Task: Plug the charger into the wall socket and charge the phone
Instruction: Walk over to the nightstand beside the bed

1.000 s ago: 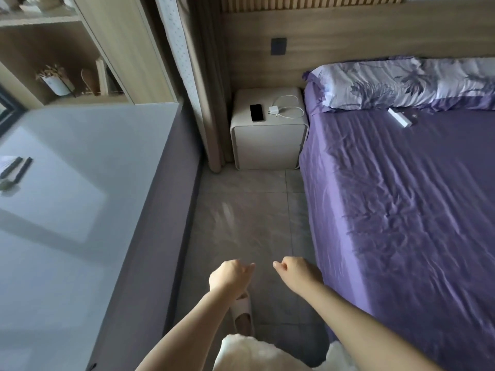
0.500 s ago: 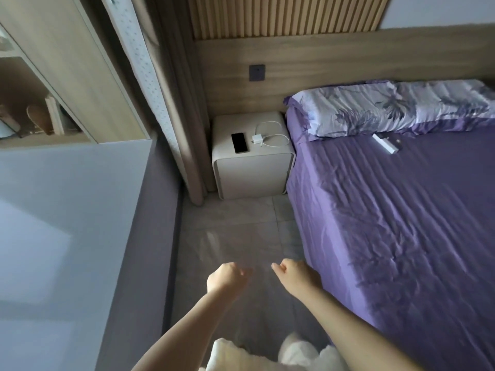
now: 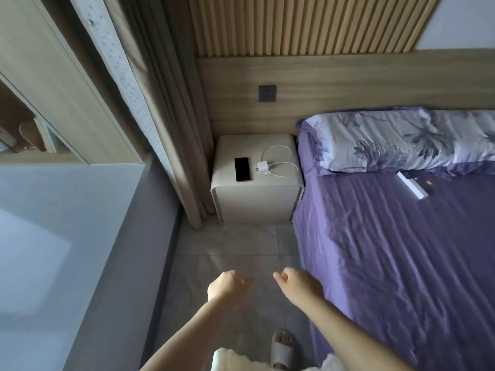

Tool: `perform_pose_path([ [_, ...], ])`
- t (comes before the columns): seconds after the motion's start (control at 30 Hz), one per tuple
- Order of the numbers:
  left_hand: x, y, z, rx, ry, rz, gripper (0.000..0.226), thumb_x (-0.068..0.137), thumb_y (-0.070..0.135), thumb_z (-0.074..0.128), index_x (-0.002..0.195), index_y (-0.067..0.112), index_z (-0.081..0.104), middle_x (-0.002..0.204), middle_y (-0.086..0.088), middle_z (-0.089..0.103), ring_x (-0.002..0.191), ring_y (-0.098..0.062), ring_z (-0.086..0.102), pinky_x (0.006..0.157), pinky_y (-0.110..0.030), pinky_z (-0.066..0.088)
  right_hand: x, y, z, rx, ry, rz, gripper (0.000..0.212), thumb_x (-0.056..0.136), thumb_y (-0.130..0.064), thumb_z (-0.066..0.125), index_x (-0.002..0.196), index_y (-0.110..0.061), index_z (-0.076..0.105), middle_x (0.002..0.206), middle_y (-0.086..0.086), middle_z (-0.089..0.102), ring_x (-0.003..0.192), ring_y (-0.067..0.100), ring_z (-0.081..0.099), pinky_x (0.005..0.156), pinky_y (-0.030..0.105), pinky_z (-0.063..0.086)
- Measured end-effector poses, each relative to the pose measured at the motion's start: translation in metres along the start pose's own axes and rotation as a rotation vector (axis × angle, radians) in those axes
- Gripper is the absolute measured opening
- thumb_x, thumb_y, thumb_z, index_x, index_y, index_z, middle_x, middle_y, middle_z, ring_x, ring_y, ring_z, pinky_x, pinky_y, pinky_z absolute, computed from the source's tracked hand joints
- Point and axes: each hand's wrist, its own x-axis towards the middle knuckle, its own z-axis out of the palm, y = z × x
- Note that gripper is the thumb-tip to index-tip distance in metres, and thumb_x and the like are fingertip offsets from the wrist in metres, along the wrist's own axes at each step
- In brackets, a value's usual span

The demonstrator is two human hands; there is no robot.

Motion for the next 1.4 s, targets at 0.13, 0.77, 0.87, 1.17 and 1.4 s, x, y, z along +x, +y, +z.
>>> perform_pose_path([
  [0.13,0.034,0.042,-0.012,-0.058,0.022,-0.016,0.043,0.083,0.053,0.045,0.097,0.022,0.071,0.102,0.001,0.072,0.095,-0.023,0.067,0.076,-0.027,0.049,0.047,0.009,-0.036,-0.029,-0.027,-0.017,0.042,0.092,-0.051,0.034,0.067,-0.019,0.043,0.087,0.006,0.064,0.088,0.029,0.061,0.066,0.03,0.038],
  [0.77,0.248,0.112,-0.129,0.086,0.006,0.125,0.044,0.086,0.054,0.04,0.106,0.026,0.068,0.109,-0.002,0.071,0.102,-0.027,0.064,0.077,-0.029,0.046,0.247,-0.056,-0.132,0.026,0.04,0.06,0.048,0.093,-0.048,0.036,0.057,-0.017,0.034,0.07,0.004,0.054,0.077,0.027,0.054,0.062,0.03,0.034],
  [0.87,0.275,0.12,-0.144,0.105,0.009,0.171,0.044,0.086,0.055,0.041,0.105,0.024,0.066,0.109,-0.003,0.07,0.101,-0.029,0.064,0.072,-0.03,0.044,0.268,-0.064,-0.145,0.048,0.087,0.082,0.045,0.093,-0.048,0.037,0.07,-0.012,0.049,0.089,0.01,0.066,0.087,0.03,0.06,0.064,0.03,0.035],
  [1.17,0.333,0.157,-0.162,0.082,-0.017,0.156,0.045,0.085,0.059,0.041,0.093,0.024,0.068,0.103,0.0,0.072,0.097,-0.025,0.066,0.074,-0.028,0.047,0.331,-0.067,-0.173,0.062,0.059,0.084,0.041,0.092,-0.046,0.038,0.072,-0.013,0.051,0.092,0.01,0.068,0.092,0.03,0.062,0.067,0.03,0.037],
  [1.4,0.379,0.192,-0.166,0.03,-0.035,0.016,0.048,0.084,0.058,0.039,0.096,0.022,0.068,0.104,0.0,0.072,0.097,-0.024,0.066,0.08,-0.03,0.049,0.399,-0.05,-0.202,-0.02,0.018,0.017,0.047,0.091,-0.046,0.039,0.055,-0.017,0.032,0.092,0.01,0.068,0.091,0.03,0.062,0.066,0.028,0.036],
])
